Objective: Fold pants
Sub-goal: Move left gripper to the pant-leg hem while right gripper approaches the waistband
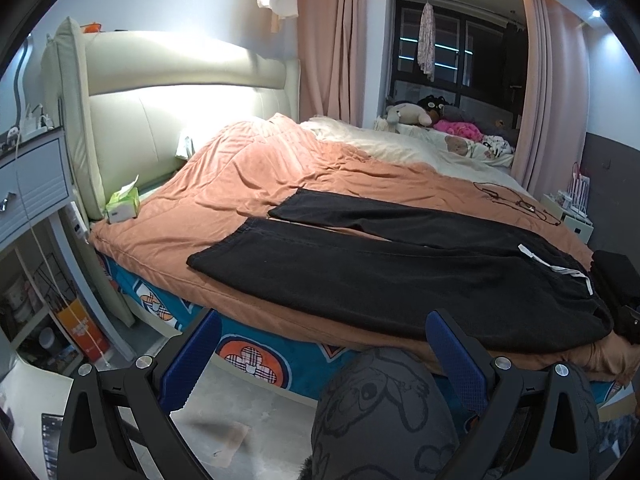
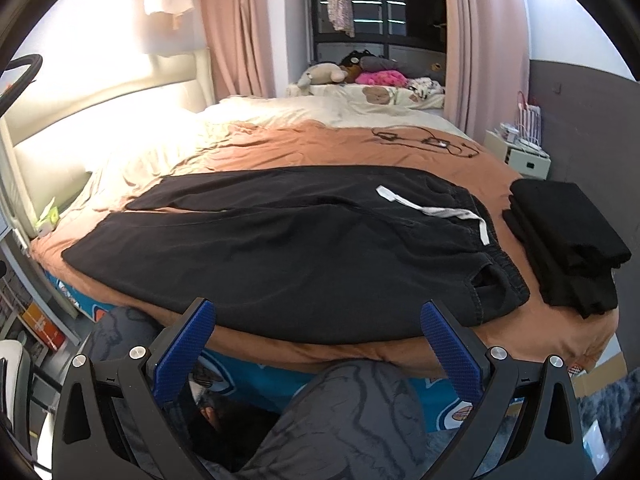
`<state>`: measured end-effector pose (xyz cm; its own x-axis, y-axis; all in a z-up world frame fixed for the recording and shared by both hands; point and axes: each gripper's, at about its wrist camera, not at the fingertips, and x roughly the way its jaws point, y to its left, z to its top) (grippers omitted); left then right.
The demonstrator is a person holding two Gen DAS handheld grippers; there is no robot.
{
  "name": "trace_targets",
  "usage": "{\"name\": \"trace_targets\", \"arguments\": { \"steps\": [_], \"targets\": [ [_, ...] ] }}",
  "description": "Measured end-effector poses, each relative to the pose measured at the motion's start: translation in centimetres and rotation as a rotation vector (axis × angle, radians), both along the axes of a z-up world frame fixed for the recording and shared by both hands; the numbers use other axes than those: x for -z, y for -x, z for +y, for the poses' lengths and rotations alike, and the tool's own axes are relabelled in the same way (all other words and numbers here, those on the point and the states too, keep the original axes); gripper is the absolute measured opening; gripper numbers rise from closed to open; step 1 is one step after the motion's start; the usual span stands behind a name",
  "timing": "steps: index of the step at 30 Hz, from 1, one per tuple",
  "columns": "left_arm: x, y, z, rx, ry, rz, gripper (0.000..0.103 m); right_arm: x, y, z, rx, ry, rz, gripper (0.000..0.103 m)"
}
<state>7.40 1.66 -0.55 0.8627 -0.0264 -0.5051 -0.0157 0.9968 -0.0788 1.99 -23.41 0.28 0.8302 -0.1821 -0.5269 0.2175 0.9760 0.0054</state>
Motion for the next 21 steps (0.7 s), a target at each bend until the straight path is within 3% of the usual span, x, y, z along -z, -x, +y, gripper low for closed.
{"name": "trace_targets", "arguments": {
  "steps": [11,21],
  "targets": [
    [1.6,-5.0,-0.3,0.002,0.005,0.07,0.102,0.7,-2.6,-2.4,0.074,-0.036,0.048,0.103],
    [4.4,-10.8,1.6,-0.048,0.087,0.167,0.102,1.5,-4.7,-4.5,0.191,-0.066,0.122,0.103]
  ]
}}
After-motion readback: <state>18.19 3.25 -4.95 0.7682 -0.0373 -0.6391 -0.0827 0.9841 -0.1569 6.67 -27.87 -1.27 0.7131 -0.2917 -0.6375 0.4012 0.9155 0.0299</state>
